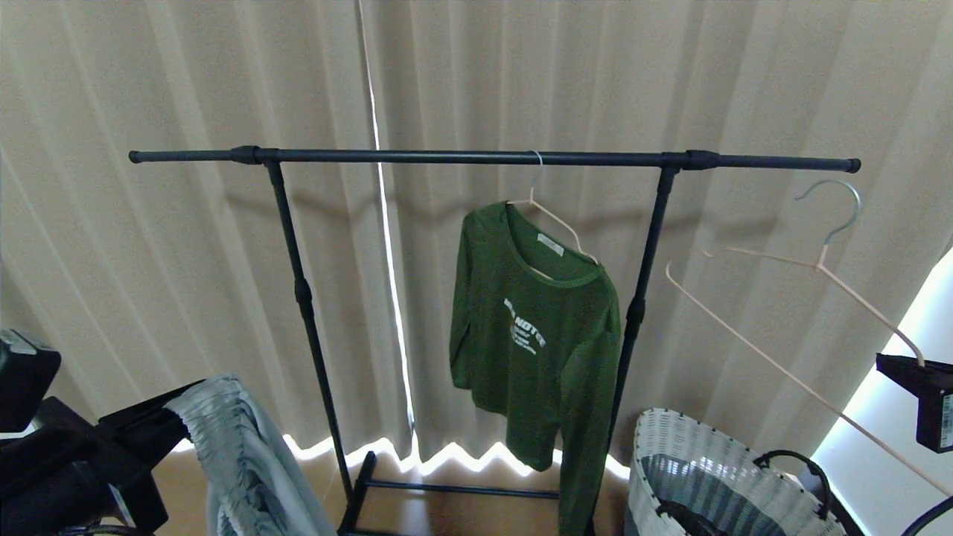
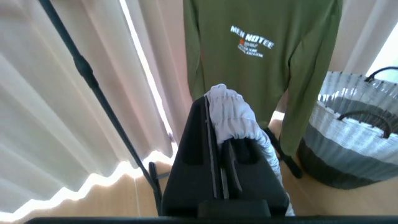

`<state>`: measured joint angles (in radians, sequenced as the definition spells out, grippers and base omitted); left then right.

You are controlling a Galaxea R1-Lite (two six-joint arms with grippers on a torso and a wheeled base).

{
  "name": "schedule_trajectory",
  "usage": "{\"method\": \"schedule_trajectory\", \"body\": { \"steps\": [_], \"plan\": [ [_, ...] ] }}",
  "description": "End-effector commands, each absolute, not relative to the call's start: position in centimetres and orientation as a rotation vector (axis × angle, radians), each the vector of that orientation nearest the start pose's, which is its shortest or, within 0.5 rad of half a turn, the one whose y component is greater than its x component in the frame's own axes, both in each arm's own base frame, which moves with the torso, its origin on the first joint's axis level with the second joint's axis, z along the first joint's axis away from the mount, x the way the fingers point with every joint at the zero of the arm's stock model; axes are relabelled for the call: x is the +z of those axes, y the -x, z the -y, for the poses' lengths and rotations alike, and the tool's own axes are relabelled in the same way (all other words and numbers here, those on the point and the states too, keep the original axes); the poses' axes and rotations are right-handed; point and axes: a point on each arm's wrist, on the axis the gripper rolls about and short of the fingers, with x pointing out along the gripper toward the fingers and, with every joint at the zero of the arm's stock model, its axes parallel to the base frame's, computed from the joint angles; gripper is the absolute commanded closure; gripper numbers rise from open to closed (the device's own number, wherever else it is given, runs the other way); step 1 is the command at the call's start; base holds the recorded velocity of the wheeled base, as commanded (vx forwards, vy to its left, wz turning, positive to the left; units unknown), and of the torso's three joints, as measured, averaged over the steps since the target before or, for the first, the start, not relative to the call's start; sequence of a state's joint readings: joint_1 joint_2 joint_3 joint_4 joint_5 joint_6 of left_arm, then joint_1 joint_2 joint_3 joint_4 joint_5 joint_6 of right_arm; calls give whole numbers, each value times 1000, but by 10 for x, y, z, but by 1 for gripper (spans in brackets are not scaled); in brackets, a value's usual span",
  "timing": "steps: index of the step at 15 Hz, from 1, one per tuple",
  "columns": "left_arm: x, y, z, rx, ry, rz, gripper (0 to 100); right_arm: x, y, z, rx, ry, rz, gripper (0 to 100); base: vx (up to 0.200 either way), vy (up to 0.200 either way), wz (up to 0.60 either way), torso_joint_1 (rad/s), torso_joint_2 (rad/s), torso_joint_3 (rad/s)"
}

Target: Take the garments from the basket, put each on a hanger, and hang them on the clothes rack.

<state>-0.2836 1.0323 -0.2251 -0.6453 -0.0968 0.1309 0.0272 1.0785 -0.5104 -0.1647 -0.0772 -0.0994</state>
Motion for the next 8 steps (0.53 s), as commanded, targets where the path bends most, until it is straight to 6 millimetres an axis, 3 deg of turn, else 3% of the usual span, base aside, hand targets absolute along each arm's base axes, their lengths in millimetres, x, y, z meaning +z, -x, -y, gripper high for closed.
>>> {"method": "schedule_trajectory", "body": {
  "steps": [1, 8],
  "plan": [
    [167, -117, 37, -390, -145, -136, 100, 198, -132, -10, 29, 129, -366, 100, 0, 200, 0, -2, 2, 2],
    [172, -121, 38, -396, -148, -127, 100, 203, -128, -21, 115, 131, -332, 100, 0, 200, 0, 2, 4, 5]
  ]
}}
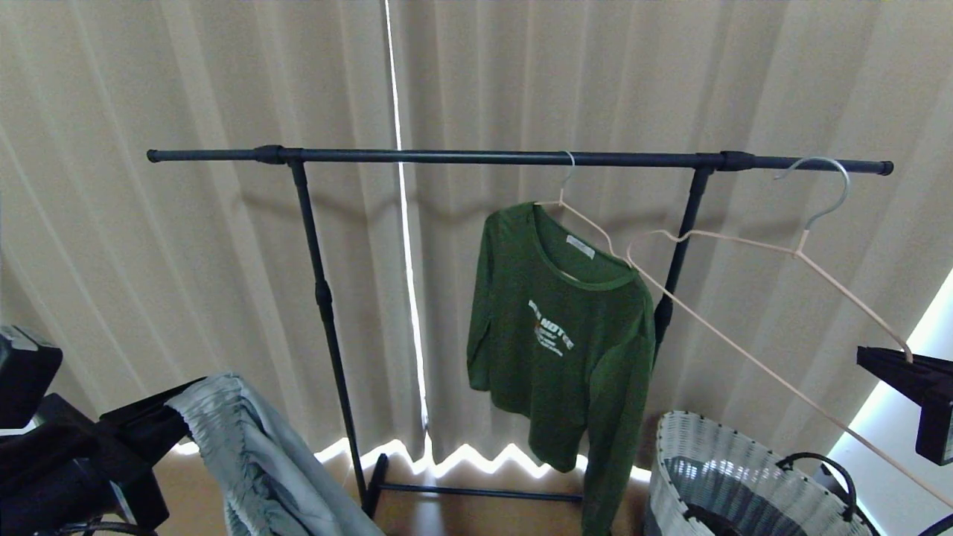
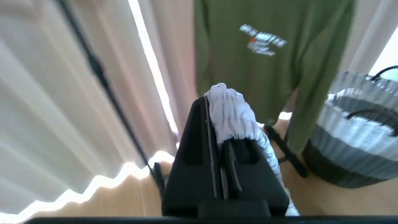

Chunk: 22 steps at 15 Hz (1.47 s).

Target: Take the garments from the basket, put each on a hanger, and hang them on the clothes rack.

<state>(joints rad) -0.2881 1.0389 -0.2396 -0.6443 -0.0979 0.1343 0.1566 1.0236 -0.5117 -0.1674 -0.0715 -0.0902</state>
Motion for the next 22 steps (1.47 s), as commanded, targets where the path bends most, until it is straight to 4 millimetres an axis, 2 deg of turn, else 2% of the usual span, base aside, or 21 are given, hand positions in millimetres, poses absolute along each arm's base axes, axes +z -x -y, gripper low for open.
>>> {"method": "schedule_trajectory", "body": {
  "steps": [1, 3, 6, 10, 13, 14, 15, 16, 17, 19, 21, 22],
  "plan": [
    [173, -123, 39, -396, -148, -126, 100, 204, -128, -22, 125, 128, -330, 100, 0, 200, 0, 2, 7, 2],
    [173, -131, 41, -397, -158, -144, 100, 207, -126, -27, 161, 120, -312, 100, 0, 200, 0, 2, 5, 2],
    [169, -132, 42, -403, -216, -151, 100, 214, -130, -30, 178, 118, -239, 100, 0, 0, 0, 0, 0, 0],
    [173, -135, 42, -403, -278, -133, 100, 206, -135, -46, 277, 141, -286, 100, 0, 0, 0, 0, 0, 0],
    [200, -161, 49, -350, -308, -156, 100, 192, -147, -74, 397, 126, -383, 100, 0, 0, 0, 0, 0, 0],
    [217, -171, 51, -315, -308, -194, 100, 189, -148, -89, 459, 89, -415, 100, 0, 0, 0, 0, 0, 0],
    [223, -174, 53, -314, -303, -209, 100, 188, -149, -94, 480, 80, -429, 100, 0, 0, 0, 0, 0, 0],
    [241, -182, 58, -314, -286, -206, 100, 187, -149, -106, 525, 72, -446, 100, 0, 0, 0, 0, 0, 0],
    [245, -186, 61, -310, -282, -217, 100, 188, -149, -111, 547, 66, -447, 100, 0, 0, 0, 0, 0, 0],
    [259, -212, 76, -245, -242, -233, 100, 192, -149, -125, 608, 38, -456, 100, 0, 0, 0, 0, 0, 0],
    [258, -239, 91, -157, -202, -257, 100, 196, -147, -130, 682, 17, -453, 100, 0, 0, 0, 0, 0, 0],
    [258, -245, 94, -131, -192, -263, 100, 197, -146, -131, 702, 14, -448, 100, 0, 0, 0, 0, 0, 0]
  ]
}}
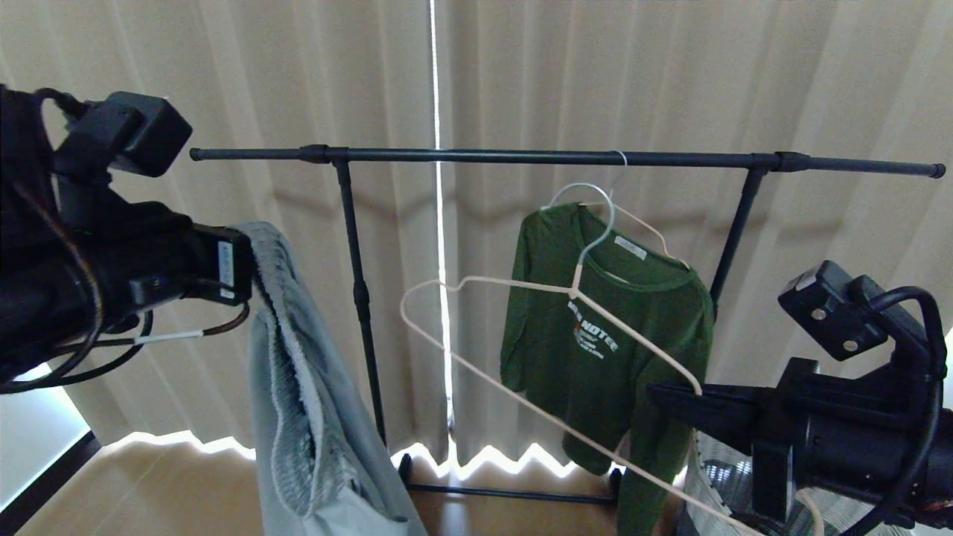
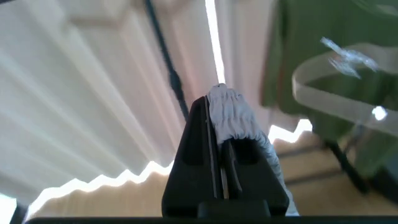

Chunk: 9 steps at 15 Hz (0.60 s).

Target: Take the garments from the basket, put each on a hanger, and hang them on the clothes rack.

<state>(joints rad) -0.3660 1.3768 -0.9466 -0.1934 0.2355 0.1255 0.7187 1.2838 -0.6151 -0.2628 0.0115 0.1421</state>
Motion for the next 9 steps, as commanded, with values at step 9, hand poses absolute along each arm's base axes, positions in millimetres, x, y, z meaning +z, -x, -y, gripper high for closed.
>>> {"method": "schedule_trajectory", "body": {
  "steps": [9],
  "plan": [
    [250, -282, 125, -14, -168, -280, 100, 212, -137, -150, 813, -68, -382, 100, 0, 0, 0, 0, 0, 0]
  ]
}}
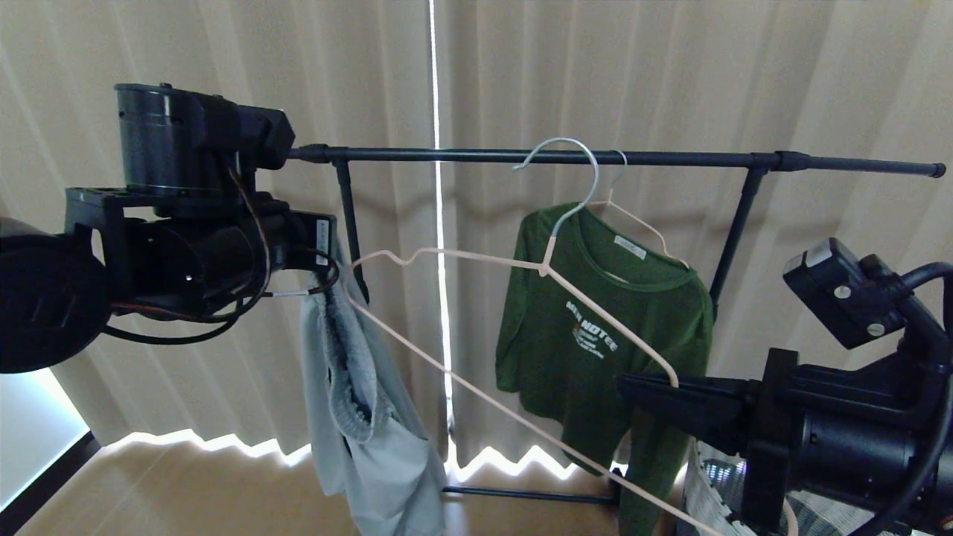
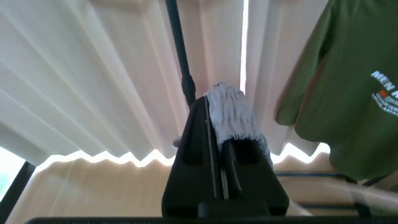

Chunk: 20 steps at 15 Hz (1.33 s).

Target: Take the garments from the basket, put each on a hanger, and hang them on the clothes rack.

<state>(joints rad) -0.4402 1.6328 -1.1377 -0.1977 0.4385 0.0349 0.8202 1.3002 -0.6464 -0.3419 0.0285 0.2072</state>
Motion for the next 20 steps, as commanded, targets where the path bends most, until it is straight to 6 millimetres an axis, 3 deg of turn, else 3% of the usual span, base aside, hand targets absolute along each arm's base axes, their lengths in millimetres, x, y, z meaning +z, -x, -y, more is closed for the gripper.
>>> {"method": "schedule_trajectory", "body": {
  "steps": [1, 8, 14, 20],
  "plan": [
    [251, -281, 126, -19, -167, -275, 100, 213, -137, -150, 817, -70, -378, 100, 0, 0, 0, 0, 0, 0],
    [251, -280, 126, -8, -169, -274, 100, 202, -149, -163, 806, -54, -418, 100, 0, 0, 0, 0, 0, 0],
    [246, -284, 118, 42, -184, -292, 100, 209, -136, -150, 815, -65, -388, 100, 0, 0, 0, 0, 0, 0],
    [246, -284, 118, 41, -191, -294, 100, 208, -134, -152, 832, -61, -392, 100, 0, 0, 0, 0, 0, 0]
  ]
}}
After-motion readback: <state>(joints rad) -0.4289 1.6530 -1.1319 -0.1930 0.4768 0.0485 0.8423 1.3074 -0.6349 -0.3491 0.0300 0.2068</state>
